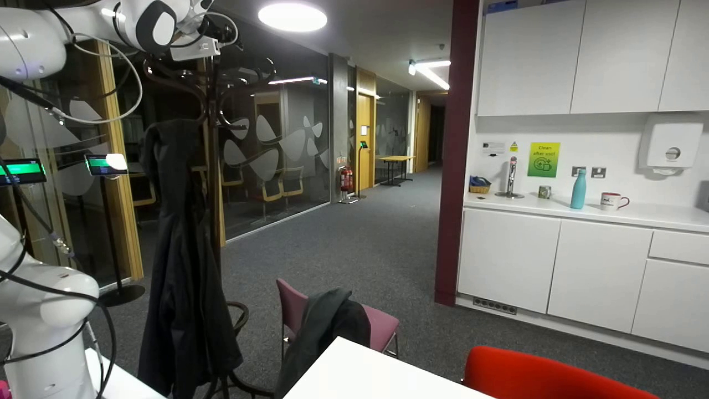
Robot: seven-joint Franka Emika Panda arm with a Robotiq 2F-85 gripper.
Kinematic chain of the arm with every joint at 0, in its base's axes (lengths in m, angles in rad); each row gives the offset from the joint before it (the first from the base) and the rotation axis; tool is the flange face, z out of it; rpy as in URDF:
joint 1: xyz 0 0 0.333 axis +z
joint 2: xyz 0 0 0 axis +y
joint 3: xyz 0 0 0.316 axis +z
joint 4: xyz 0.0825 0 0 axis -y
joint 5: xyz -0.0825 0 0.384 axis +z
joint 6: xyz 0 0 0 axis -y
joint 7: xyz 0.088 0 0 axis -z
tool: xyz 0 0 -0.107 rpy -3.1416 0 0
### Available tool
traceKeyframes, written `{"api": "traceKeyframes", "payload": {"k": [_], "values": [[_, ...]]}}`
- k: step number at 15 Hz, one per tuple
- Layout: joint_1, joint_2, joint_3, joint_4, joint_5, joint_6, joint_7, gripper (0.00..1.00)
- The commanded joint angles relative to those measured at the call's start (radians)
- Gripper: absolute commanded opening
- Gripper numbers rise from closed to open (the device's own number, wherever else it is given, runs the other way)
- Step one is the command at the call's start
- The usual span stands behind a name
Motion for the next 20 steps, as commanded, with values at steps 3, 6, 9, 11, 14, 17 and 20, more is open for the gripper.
{"api": "traceKeyframes", "payload": {"k": [3,6,9,11,14,17,20], "values": [[-0.041,-0.109,0.053,-0.098,-0.005,0.004,0.078,1.00],[-0.076,-0.161,0.083,-0.135,-0.021,-0.059,0.172,1.00],[-0.062,-0.202,0.088,-0.160,0.008,-0.153,0.220,1.00],[-0.054,-0.228,0.088,-0.165,0.023,-0.222,0.243,1.00],[-0.035,-0.257,0.090,-0.168,0.053,-0.324,0.255,1.00],[-0.017,-0.284,0.102,-0.166,0.098,-0.450,0.259,1.00],[-0.035,-0.312,0.125,-0.179,0.122,-0.514,0.273,1.00]]}}
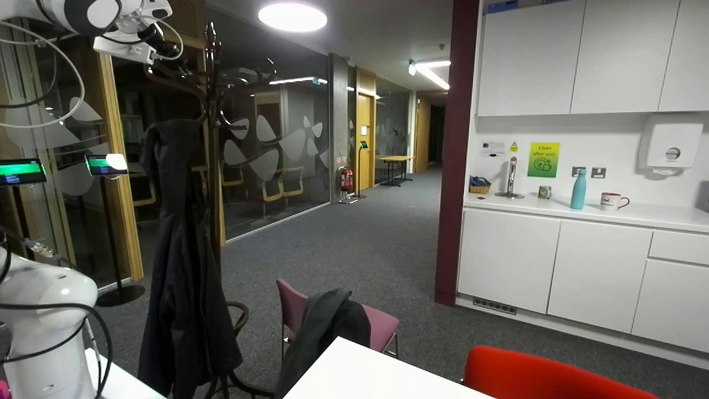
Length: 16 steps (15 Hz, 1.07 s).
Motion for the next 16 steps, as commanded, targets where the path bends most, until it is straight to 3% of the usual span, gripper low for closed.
{"api": "traceKeyframes", "payload": {"k": [1,3,4,8,16], "values": [[-0.023,-0.043,0.024,-0.035,0.020,-0.005,0.037,1.00],[-0.074,-0.027,0.040,-0.024,-0.001,0.110,0.082,1.00],[-0.028,-0.019,0.022,-0.005,0.006,0.028,0.047,1.00],[-0.054,-0.018,0.026,-0.006,0.000,0.074,0.063,1.00],[-0.002,0.015,0.066,-0.065,0.037,-0.010,0.057,1.00]]}}
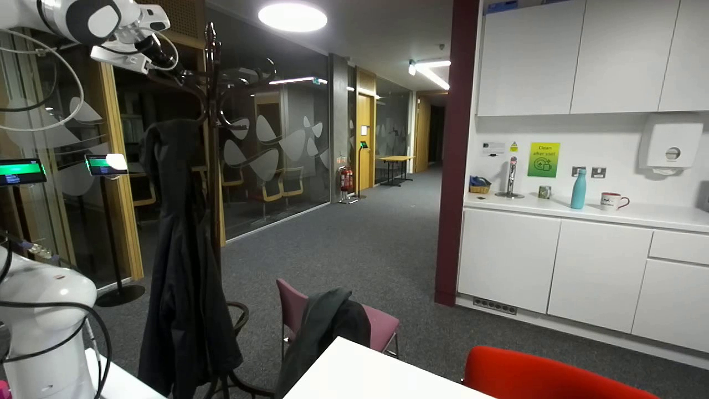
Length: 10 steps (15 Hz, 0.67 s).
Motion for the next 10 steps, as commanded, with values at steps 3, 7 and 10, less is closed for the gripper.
{"api": "traceKeyframes", "payload": {"k": [3,7,10], "values": [[0.023,0.003,0.040,-0.051,0.028,-0.052,0.027,1.00],[0.012,0.002,0.097,-0.075,0.018,-0.110,0.096,1.00],[0.001,-0.001,0.154,-0.081,-0.003,-0.132,0.153,1.00]]}}
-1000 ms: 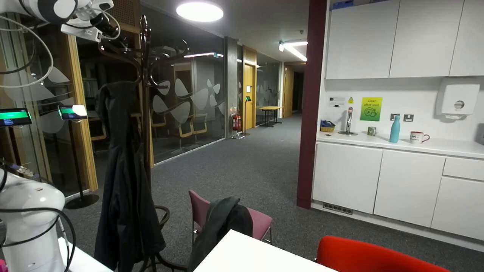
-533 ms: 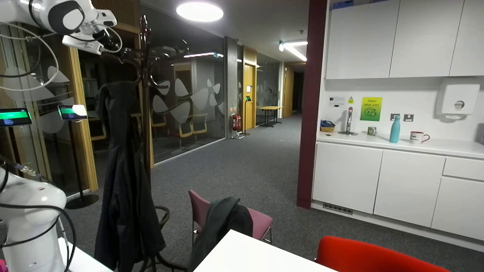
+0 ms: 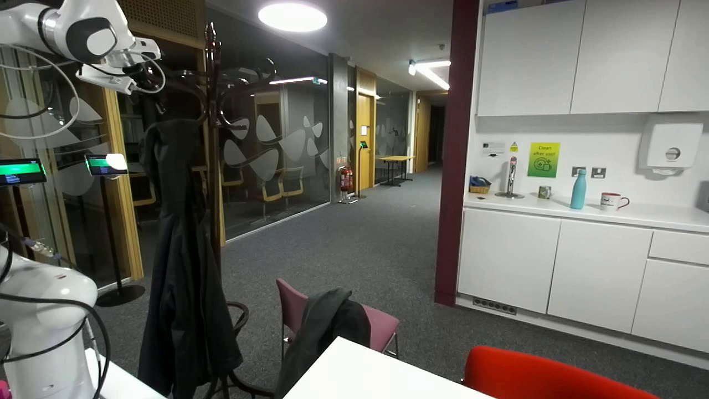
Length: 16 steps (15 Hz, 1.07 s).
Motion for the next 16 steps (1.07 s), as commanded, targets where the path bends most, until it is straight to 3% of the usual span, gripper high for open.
{"api": "traceKeyframes", "payload": {"k": [1,4,5,16], "values": [[-0.028,-0.011,0.066,-0.011,-0.033,-0.032,0.078,1.00],[-0.044,-0.012,0.114,-0.033,-0.063,0.003,0.135,1.00],[-0.017,0.003,0.091,-0.013,-0.044,-0.016,0.104,1.00],[-0.016,0.029,0.145,-0.048,-0.105,0.035,0.068,1.00]]}}
